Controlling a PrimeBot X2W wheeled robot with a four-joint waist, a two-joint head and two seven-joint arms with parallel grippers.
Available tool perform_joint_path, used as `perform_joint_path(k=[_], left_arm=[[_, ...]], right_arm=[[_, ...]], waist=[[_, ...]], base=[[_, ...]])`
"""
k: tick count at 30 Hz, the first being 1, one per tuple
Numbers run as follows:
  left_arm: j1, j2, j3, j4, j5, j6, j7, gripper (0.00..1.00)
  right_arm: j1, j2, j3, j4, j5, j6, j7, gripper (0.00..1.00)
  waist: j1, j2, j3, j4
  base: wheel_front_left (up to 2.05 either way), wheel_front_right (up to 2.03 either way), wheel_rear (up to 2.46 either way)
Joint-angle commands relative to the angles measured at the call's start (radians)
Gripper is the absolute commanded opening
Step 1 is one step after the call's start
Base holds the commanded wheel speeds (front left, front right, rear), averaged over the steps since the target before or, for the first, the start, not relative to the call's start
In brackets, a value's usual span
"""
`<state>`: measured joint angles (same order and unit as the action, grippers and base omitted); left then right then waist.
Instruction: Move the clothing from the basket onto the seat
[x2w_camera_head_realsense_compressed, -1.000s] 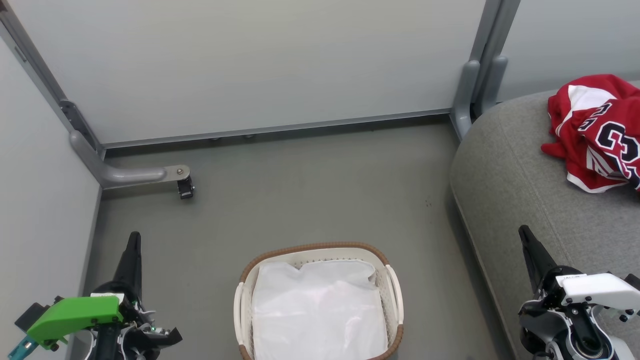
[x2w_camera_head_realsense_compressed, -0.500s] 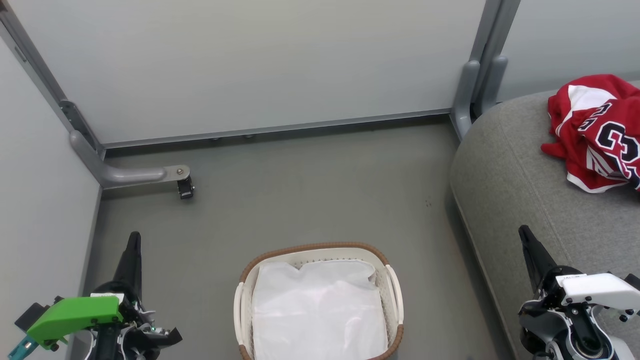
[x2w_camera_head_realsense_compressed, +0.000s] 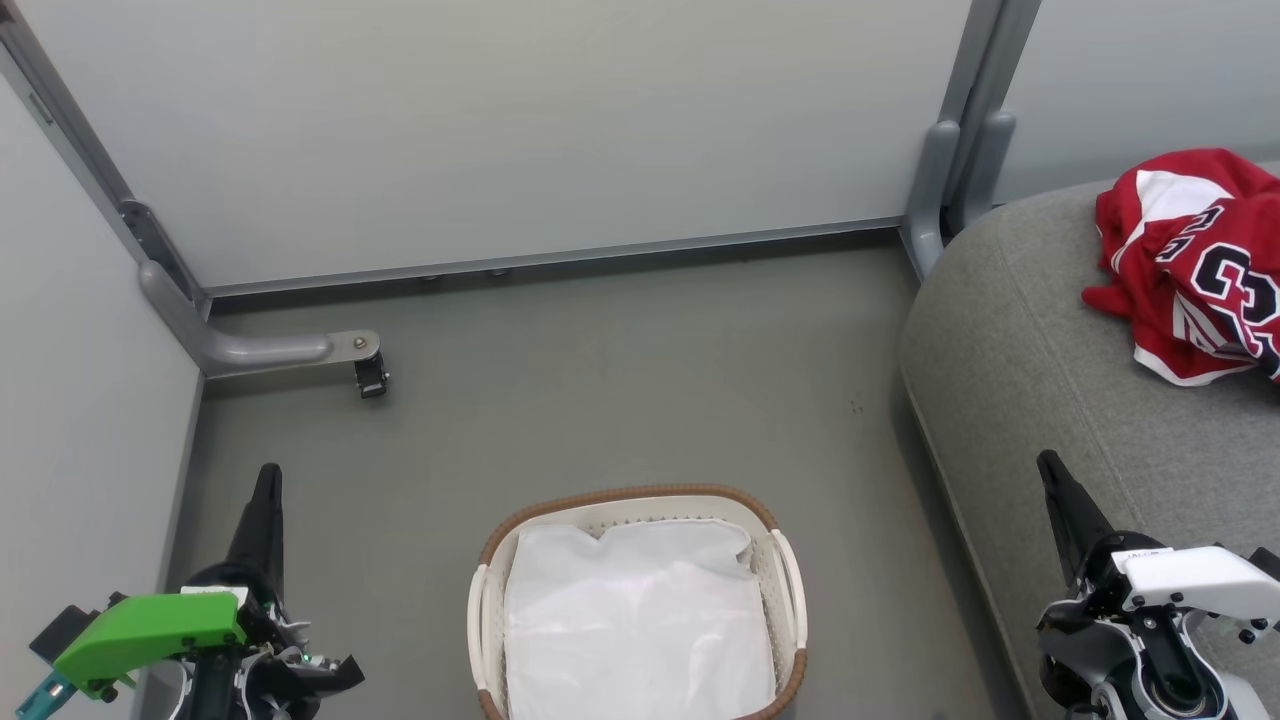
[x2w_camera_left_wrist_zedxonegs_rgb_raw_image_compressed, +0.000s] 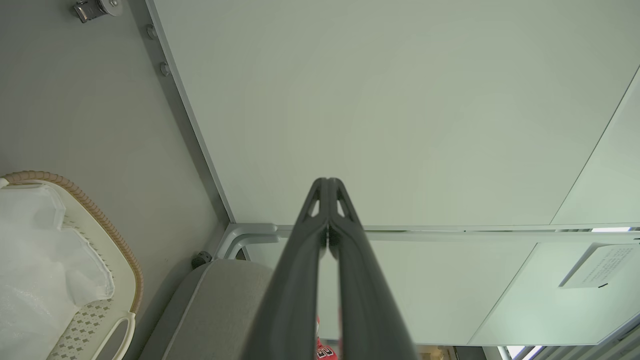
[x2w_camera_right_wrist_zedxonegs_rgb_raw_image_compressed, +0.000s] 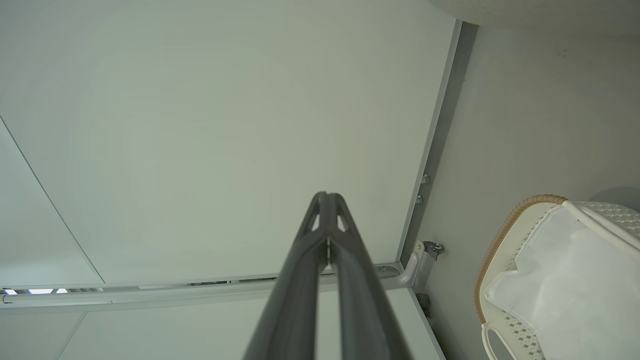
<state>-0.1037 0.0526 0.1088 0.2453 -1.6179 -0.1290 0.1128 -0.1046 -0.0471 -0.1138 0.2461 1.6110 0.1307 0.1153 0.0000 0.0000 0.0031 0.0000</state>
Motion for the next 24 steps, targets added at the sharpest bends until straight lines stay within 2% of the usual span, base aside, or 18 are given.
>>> perform_joint_path(k=[1, 24], left_arm=[[-0.01, 0.002, 0.005, -0.001, 0.004, -0.004, 0.0, 0.0], [-0.01, 0.001, 0.006, -0.001, 0.005, -0.004, 0.002, 0.0]], right_arm=[[-0.007, -0.006, -0.002, -0.004, 0.004, 0.0, 0.001, 0.0], [-0.007, -0.006, -0.002, -0.004, 0.004, 0.0, 0.001, 0.0]], waist=[[0.0, 0.0, 0.0, 0.0], [0.0, 0.0, 0.0, 0.0]], base=[[0.0, 0.0, 0.0], [0.0, 0.0, 0.0]])
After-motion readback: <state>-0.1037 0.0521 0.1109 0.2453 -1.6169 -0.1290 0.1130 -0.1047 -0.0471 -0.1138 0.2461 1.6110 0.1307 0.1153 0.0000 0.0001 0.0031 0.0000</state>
